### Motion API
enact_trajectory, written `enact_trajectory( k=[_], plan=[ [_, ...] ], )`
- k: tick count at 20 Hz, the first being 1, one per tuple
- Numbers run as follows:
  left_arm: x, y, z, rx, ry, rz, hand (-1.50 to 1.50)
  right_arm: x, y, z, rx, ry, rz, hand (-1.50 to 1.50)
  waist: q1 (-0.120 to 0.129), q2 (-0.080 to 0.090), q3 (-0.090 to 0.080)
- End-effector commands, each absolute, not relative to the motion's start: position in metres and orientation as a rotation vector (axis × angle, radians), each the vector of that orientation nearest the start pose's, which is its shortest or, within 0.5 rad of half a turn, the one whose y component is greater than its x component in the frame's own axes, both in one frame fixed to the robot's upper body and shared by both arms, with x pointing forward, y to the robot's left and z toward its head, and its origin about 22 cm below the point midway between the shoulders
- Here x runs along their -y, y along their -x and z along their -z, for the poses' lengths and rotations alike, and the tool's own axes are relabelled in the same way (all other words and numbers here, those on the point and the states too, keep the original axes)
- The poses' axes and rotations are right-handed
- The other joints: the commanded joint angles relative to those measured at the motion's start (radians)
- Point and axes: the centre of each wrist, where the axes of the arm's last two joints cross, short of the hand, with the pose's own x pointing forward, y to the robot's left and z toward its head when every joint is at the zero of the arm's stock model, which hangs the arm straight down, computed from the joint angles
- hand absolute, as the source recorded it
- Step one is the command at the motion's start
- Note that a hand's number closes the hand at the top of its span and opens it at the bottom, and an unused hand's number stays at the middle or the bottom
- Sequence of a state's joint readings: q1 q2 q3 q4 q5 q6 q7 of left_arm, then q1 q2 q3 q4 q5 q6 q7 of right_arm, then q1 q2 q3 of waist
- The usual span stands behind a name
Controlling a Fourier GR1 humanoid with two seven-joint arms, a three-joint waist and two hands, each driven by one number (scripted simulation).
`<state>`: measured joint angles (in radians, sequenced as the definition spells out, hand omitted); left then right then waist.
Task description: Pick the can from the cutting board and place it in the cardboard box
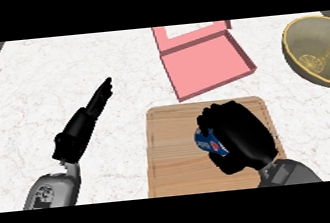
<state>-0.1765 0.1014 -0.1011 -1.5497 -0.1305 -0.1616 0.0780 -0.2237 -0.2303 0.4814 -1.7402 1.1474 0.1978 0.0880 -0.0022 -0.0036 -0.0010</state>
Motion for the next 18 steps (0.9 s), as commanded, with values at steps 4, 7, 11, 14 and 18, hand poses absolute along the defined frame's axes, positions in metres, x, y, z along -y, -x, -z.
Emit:
enact_trajectory(
  k=[4, 7, 11, 14, 18],
  plan=[
    [-0.219, -0.280, -0.043, 1.602, 0.027, 0.444, 0.00, 0.161, -0.201, -0.149, 1.789, 0.801, -1.433, 1.50, -0.006, 0.000, 0.000],
    [-0.221, -0.281, -0.045, 1.590, 0.038, 0.430, 0.00, 0.182, -0.182, -0.169, 1.900, 0.700, -1.377, 1.50, -0.011, 0.000, 0.001],
    [-0.228, -0.289, -0.037, 1.602, 0.018, 0.447, 0.00, 0.181, -0.164, -0.214, 1.980, 0.706, -1.218, 1.50, -0.010, 0.002, -0.001],
    [-0.208, -0.292, -0.057, 1.599, 0.027, 0.451, 0.00, 0.183, -0.161, -0.217, 1.940, 0.719, -1.120, 1.50, -0.004, 0.001, 0.001],
    [-0.214, -0.285, -0.052, 1.595, 0.019, 0.460, 0.00, 0.178, -0.191, -0.240, 1.920, 0.750, -1.061, 1.50, 0.004, 0.003, 0.000]
  ],
)
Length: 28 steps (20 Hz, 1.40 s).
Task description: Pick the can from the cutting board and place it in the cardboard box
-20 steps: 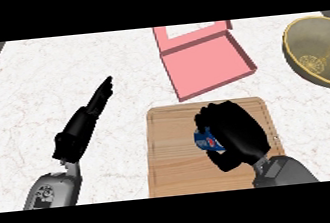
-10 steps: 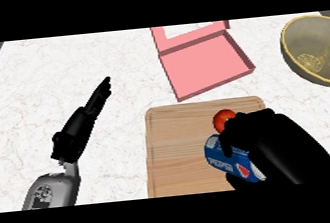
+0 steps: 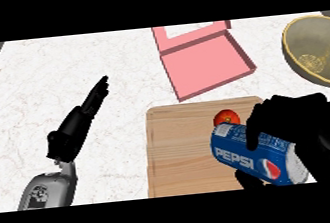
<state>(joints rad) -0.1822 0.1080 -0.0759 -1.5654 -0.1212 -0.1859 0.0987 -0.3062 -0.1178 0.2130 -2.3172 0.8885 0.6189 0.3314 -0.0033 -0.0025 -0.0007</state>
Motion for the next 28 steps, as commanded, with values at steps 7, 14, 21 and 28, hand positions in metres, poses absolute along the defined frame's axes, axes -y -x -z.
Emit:
enact_trajectory(
  k=[7, 14, 21, 28],
  plan=[
    [-0.215, -0.283, -0.039, 1.579, 0.043, 0.456, 0.00, 0.172, -0.243, -0.272, 1.883, 0.807, -1.001, 1.50, 0.009, 0.003, 0.000],
    [-0.199, -0.267, -0.046, 1.601, 0.049, 0.469, 0.00, 0.176, -0.285, -0.271, 1.869, 0.781, -0.939, 1.50, 0.011, 0.003, 0.001],
    [-0.215, -0.272, -0.053, 1.594, 0.052, 0.466, 0.00, 0.151, -0.328, -0.272, 1.835, 0.813, -0.900, 1.50, 0.015, 0.003, 0.000],
    [-0.200, -0.286, -0.031, 1.614, 0.024, 0.443, 0.00, 0.153, -0.374, -0.251, 1.815, 0.890, -0.967, 1.50, 0.012, 0.006, 0.000]
  ],
)
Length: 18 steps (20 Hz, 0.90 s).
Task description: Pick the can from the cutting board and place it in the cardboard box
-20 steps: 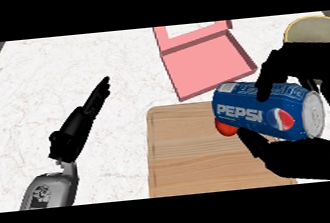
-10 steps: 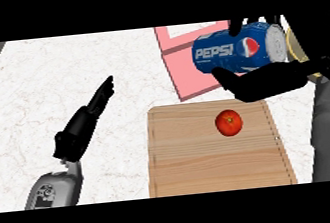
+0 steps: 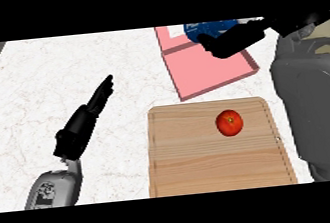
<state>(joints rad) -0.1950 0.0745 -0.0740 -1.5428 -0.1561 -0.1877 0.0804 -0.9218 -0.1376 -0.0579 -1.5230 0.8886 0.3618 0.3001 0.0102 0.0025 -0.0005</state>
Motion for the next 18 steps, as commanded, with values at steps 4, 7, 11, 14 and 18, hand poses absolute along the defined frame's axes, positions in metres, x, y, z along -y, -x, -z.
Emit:
enact_trajectory(
  k=[4, 7, 11, 14, 18],
  plan=[
    [-0.192, -0.288, -0.035, 1.593, 0.045, 0.457, 0.00, 0.150, -0.398, -0.219, 1.751, 0.907, -1.012, 1.50, 0.001, 0.001, 0.000],
    [-0.186, -0.280, -0.036, 1.613, 0.058, 0.460, 0.00, 0.153, -0.419, -0.194, 1.725, 0.908, -1.003, 1.50, 0.009, 0.003, 0.000],
    [-0.189, -0.291, -0.039, 1.627, 0.043, 0.458, 0.00, 0.148, -0.432, -0.173, 1.629, 0.825, -0.895, 1.50, 0.010, 0.006, 0.000],
    [-0.199, -0.286, -0.031, 1.617, 0.062, 0.469, 0.00, 0.139, -0.438, -0.155, 1.535, 0.707, -0.900, -1.50, 0.011, 0.005, 0.000],
    [-0.200, -0.286, -0.047, 1.606, 0.038, 0.466, 0.00, 0.165, -0.446, -0.121, 1.569, 0.645, -0.871, -1.50, 0.013, 0.005, 0.001]
  ],
)
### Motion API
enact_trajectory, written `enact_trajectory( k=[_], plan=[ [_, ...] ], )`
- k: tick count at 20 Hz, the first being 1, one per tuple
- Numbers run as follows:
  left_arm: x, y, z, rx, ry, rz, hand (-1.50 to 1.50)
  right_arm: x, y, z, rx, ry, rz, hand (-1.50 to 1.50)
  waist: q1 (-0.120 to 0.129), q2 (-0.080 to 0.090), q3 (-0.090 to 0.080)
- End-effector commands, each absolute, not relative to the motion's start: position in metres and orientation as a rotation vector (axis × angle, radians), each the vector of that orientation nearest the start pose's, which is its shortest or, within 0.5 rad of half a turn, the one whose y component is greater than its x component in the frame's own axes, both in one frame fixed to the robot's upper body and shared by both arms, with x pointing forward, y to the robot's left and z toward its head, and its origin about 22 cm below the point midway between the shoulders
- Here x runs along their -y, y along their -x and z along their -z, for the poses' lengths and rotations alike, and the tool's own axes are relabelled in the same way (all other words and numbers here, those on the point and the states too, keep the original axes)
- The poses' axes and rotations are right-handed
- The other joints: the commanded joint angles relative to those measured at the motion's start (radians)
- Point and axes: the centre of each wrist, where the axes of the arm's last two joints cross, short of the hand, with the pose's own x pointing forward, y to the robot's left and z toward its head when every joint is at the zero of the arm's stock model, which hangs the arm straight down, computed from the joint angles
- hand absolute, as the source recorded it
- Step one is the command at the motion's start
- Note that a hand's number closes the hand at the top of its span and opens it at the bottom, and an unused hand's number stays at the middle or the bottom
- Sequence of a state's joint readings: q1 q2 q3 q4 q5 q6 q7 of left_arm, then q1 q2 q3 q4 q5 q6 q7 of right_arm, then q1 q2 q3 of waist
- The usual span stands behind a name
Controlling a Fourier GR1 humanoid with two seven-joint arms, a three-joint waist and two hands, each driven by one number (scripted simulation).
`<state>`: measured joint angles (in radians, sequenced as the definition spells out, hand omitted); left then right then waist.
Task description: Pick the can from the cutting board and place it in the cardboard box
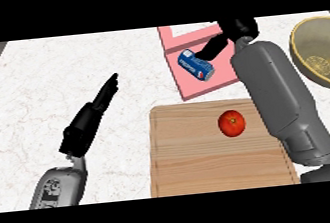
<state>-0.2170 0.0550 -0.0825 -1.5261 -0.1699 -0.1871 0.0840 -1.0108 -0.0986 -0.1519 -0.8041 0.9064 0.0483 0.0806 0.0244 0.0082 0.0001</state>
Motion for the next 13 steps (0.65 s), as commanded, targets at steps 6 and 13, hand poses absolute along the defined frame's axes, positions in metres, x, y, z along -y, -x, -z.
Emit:
enact_trajectory(
  k=[6, 13],
  plan=[
    [-0.204, -0.284, -0.046, 1.614, 0.053, 0.478, 0.00, 0.188, -0.453, -0.156, 1.803, 0.496, -0.490, -1.50, -0.006, 0.000, 0.002],
    [-0.209, -0.285, -0.058, 1.614, 0.034, 0.470, 0.00, 0.247, -0.453, -0.158, 1.855, 0.286, -0.138, -1.50, -0.013, -0.005, 0.001]
  ],
)
